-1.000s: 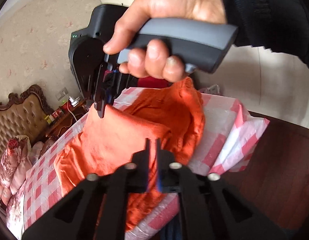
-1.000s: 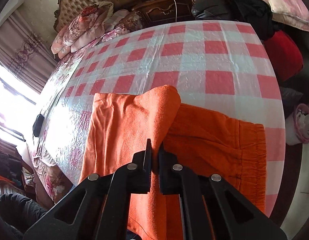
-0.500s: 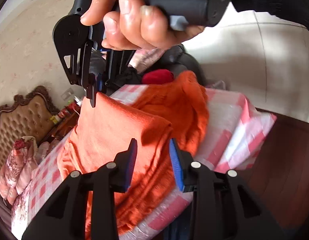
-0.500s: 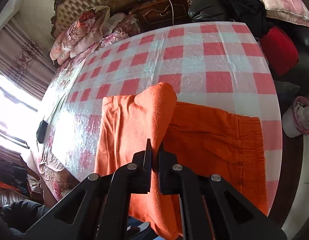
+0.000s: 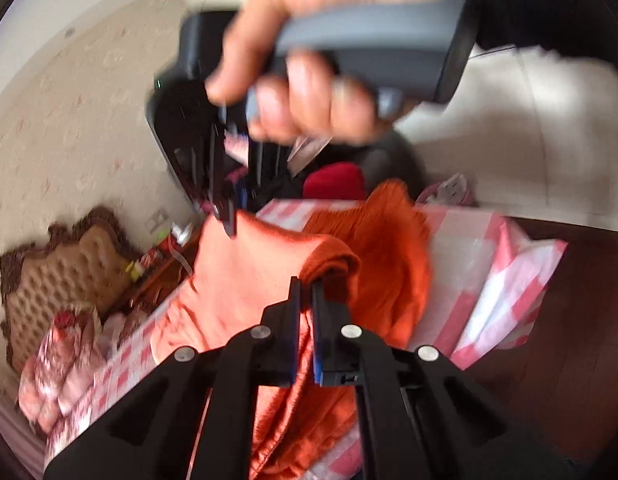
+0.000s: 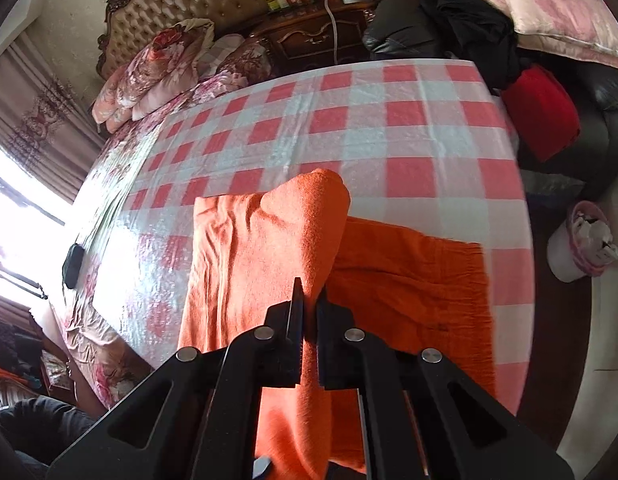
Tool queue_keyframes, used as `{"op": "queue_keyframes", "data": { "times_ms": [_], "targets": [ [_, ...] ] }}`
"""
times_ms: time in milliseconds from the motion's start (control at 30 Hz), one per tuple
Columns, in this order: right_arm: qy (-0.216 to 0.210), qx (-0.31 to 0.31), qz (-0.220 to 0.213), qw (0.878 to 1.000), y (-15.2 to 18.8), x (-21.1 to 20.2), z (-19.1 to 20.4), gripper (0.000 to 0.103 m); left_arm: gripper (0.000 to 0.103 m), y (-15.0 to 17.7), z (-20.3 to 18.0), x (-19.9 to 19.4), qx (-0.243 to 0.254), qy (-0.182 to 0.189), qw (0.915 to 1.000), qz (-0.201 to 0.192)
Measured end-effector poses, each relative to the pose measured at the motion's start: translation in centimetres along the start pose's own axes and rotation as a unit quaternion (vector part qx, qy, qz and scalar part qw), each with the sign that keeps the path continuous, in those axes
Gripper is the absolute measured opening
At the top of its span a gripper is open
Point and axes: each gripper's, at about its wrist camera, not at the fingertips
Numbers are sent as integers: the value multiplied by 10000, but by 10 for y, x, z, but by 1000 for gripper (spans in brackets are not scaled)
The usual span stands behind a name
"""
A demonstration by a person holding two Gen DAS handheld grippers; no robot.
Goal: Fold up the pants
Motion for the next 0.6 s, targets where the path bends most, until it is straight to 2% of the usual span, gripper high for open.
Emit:
{"op": "queue_keyframes", "data": {
  "times_ms": [133, 267, 500, 600],
  "targets": [
    [75, 124, -77, 9999, 6, -8, -29, 4, 5, -14, -16, 6, 159, 294, 9994, -69],
    [381, 86, 27, 9992, 17, 0, -50, 4, 5, -21, -33, 21, 254, 489, 9985, 65],
    [592, -223, -12, 9980, 13, 13, -65, 4, 5, -33, -48, 44, 145, 448, 9987, 207],
    [1028, -508, 233, 9931, 13, 34, -68, 4, 7, -35, -54, 59, 93, 486, 9981, 368]
  ]
}}
Point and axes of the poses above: each gripper's, at about its wrist camera, not at the fingertips, and x roughly the way its jaws point, z to its left, y to its underside, and after that the axes turned 7 degrees about -x, right-handed
